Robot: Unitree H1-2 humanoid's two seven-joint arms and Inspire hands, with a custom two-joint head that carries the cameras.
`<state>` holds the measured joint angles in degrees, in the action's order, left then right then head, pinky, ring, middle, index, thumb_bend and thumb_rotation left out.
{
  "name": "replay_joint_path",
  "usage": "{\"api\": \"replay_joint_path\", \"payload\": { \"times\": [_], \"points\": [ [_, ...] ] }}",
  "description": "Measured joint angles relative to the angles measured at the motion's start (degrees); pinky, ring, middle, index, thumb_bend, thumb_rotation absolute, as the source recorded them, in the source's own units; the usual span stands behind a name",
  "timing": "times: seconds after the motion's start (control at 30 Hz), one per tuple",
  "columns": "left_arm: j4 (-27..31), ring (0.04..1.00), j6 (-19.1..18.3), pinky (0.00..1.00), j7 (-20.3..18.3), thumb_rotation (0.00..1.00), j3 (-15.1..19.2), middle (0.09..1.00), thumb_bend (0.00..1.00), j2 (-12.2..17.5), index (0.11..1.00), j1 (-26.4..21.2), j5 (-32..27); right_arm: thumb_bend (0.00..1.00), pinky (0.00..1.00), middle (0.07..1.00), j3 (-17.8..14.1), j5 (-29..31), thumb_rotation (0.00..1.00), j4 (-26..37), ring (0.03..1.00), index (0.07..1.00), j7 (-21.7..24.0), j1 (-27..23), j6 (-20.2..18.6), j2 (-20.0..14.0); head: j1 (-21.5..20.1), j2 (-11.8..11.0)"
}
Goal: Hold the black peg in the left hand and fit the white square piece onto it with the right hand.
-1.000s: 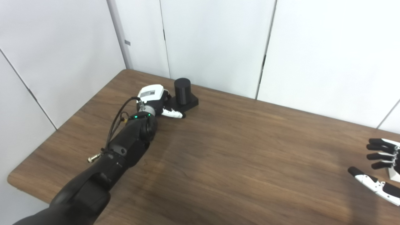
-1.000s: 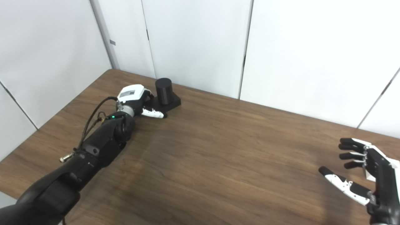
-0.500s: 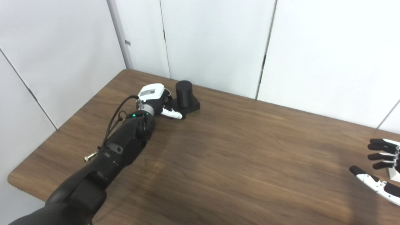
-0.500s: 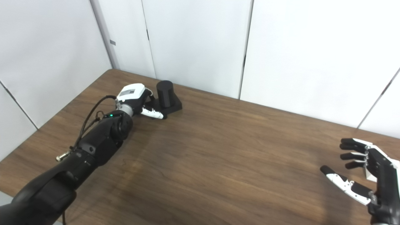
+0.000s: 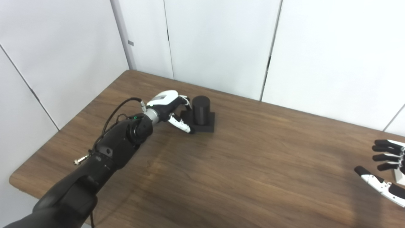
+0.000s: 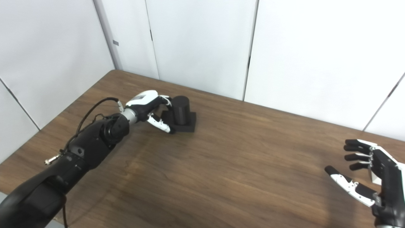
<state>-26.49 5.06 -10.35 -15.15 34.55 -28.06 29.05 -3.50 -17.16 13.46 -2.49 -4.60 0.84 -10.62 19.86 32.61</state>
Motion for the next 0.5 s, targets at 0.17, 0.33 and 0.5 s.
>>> {"api": "replay_joint_path", "payload": {
  "times": [0.17,0.33,0.5],
  "points": [
    [0.4,0.92,4.7,0.81,0.2,0.08,-1.5,0.902,0.52,-1.1,0.493,0.4,0.1,0.53,0.48,0.655,0.0,0.0,0.0,-0.8,0.587,0.659,-0.6,-0.1,0.8,0.1,-1.0,0.2],
    [3.3,0.923,5.4,0.78,-0.1,0.08,-3.7,0.903,0.52,-2.0,0.494,0.8,1.0,0.52,0.49,0.673,0.0,0.0,0.0,-1.3,0.6,0.675,-0.8,-0.2,1.3,0.0,-1.8,0.4],
    [5.2,0.919,8.1,0.76,0.2,0.08,-6.5,0.904,0.52,-3.7,0.494,0.8,2.1,0.52,0.52,0.686,-0.1,0.3,0.0,-3.6,0.618,0.691,-0.8,-0.3,2.4,-0.2,-1.9,0.4]
  ]
}}
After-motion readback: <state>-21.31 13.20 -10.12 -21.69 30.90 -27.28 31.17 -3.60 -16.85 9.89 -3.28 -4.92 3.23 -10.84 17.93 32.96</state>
